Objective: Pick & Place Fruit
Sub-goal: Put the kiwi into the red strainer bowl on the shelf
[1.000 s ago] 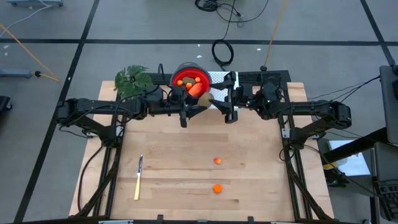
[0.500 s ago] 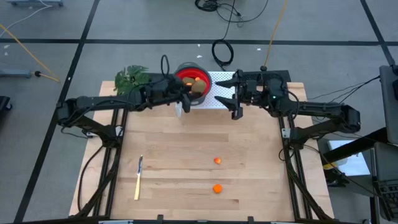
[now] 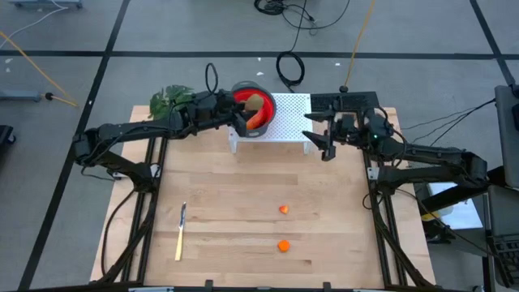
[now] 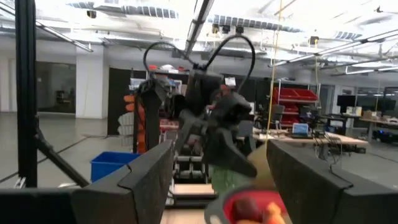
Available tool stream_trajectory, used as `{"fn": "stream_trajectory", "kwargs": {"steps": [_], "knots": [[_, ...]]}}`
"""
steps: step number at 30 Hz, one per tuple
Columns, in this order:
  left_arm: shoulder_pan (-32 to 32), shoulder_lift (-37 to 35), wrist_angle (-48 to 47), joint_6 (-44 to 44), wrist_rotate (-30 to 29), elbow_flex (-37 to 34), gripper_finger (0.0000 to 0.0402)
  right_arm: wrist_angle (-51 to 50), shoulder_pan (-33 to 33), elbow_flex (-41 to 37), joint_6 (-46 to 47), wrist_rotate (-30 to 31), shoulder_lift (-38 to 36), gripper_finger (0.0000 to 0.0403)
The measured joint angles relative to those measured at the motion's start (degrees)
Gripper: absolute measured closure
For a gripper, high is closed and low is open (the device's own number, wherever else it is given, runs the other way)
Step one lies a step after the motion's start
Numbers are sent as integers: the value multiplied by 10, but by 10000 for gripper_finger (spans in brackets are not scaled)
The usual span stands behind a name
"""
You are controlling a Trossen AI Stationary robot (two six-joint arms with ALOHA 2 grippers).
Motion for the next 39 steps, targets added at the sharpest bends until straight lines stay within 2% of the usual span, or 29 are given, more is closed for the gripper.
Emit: {"fn": "stream_trajectory", "kwargs": {"steps": [10,15,24,30,39], "knots": [[25,0,-56,0,-1,10,231,4,0,-96,49,-4,-84,151],[39,25,-177,13,-12,87,231,5,0,-108,77,-4,-96,151],[51,133,-383,39,-20,246,231,5,0,-108,111,-4,-96,151],[57,174,-397,46,-19,290,231,5,1,-108,111,-5,-95,151],[60,181,-430,45,-23,292,231,4,1,-108,111,-4,-95,151]]}}
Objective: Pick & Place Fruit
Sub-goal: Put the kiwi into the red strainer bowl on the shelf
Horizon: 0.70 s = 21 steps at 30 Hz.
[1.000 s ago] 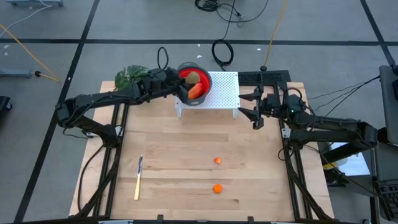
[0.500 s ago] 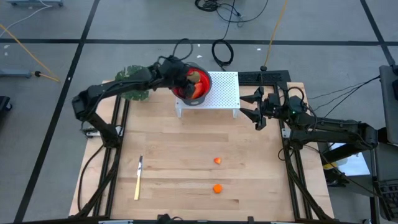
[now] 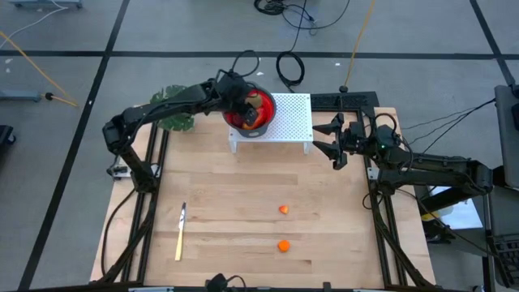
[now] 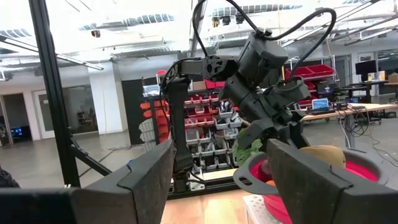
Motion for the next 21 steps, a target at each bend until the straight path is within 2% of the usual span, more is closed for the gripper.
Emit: {"fn": "stream_trajectory", "kwargs": {"steps": [6,14,21], "knots": [[10,0,1,0,6,0,229,0,0,0,0,0,0,151],[21,6,13,-2,41,1,196,0,0,0,0,1,0,151],[19,14,13,-4,52,1,193,0,0,0,0,1,0,151]]}}
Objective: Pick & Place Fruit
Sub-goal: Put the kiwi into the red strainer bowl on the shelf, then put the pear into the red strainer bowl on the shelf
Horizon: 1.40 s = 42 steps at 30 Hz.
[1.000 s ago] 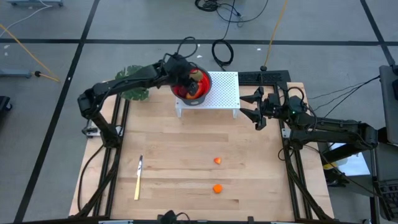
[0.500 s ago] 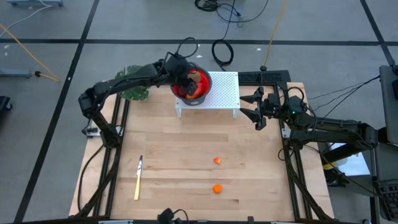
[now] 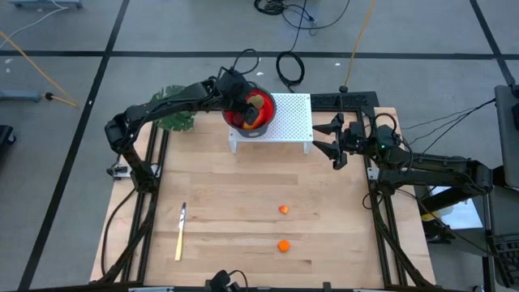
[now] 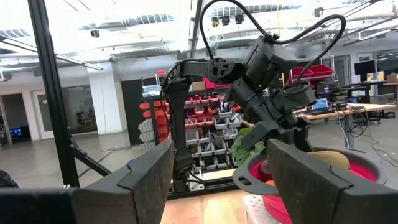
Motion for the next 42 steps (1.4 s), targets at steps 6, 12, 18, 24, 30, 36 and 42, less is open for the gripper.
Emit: {"fn": "stream_trajectory", "kwargs": {"steps": [6,12,18,24,30,36,42], "knots": [[0,0,1,0,0,0,193,0,0,0,0,0,0,151],[0,0,1,4,2,0,192,0,0,0,0,0,0,151],[0,0,2,4,7,0,191,0,0,0,0,0,0,151],[2,0,16,4,31,0,146,0,0,0,0,0,0,151],[2,0,15,12,30,0,89,0,0,0,15,0,0,151],[7,-26,11,19,29,-1,63,0,0,0,60,-1,0,151],[8,-95,-33,-1,28,-1,74,4,1,0,92,-2,0,151]]}}
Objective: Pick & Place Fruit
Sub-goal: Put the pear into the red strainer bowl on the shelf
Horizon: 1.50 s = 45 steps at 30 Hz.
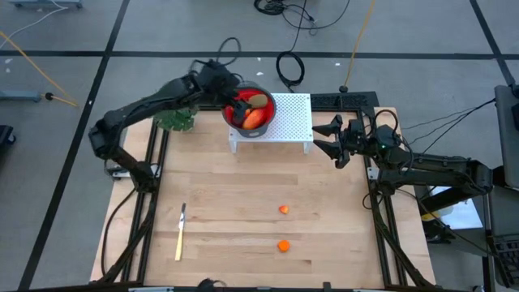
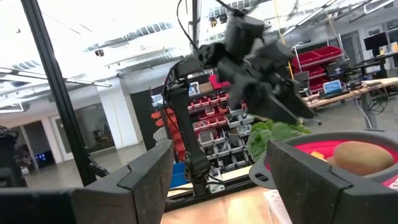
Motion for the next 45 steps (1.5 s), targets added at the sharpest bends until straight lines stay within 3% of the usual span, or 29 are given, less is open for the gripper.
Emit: {"fn": "stream_trajectory", "kwargs": {"steps": [7,12,23,27,32,45], "knots": [[-37,-79,-79,-1,-26,-2,109,0,31,0,-8,1,0,151],[-87,-121,-85,-6,-72,-37,145,0,70,0,-35,26,0,151],[-172,-232,89,-60,-69,-234,224,-4,189,5,-72,145,18,151],[-204,-270,113,-74,-69,-287,243,-15,229,27,-87,184,38,151],[-243,-307,113,-74,-70,-332,259,-38,271,72,-114,186,83,151],[-295,-418,179,-62,-73,-462,275,-324,356,263,-117,215,227,151]]}}
